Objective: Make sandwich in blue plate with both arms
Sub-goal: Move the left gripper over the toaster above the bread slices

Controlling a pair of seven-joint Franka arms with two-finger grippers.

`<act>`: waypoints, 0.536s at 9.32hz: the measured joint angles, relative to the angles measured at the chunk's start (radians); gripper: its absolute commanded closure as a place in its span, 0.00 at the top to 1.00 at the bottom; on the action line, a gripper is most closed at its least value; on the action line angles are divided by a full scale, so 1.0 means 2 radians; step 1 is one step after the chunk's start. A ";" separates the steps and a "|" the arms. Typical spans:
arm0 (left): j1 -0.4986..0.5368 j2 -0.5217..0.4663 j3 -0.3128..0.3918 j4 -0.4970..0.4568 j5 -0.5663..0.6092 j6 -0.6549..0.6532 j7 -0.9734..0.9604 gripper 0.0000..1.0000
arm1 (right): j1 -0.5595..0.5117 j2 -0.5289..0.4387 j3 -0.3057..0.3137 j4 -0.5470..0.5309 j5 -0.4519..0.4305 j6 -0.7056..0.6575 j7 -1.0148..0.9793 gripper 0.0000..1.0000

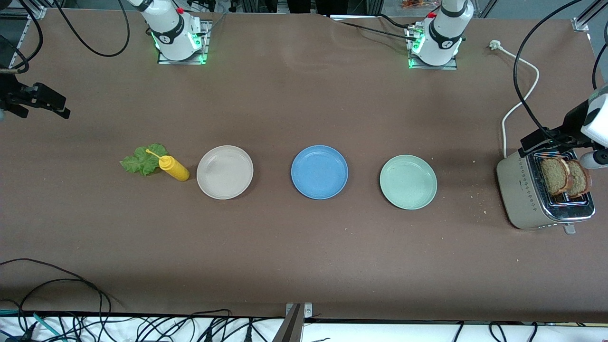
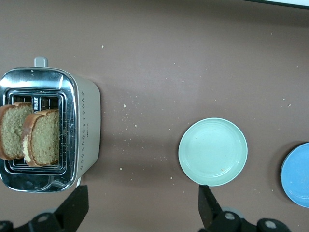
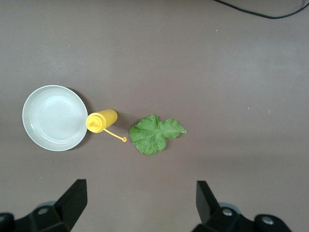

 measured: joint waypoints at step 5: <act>-0.001 0.000 0.000 0.003 0.001 -0.024 0.019 1.00 | 0.000 0.000 0.000 0.000 0.000 0.000 0.001 1.00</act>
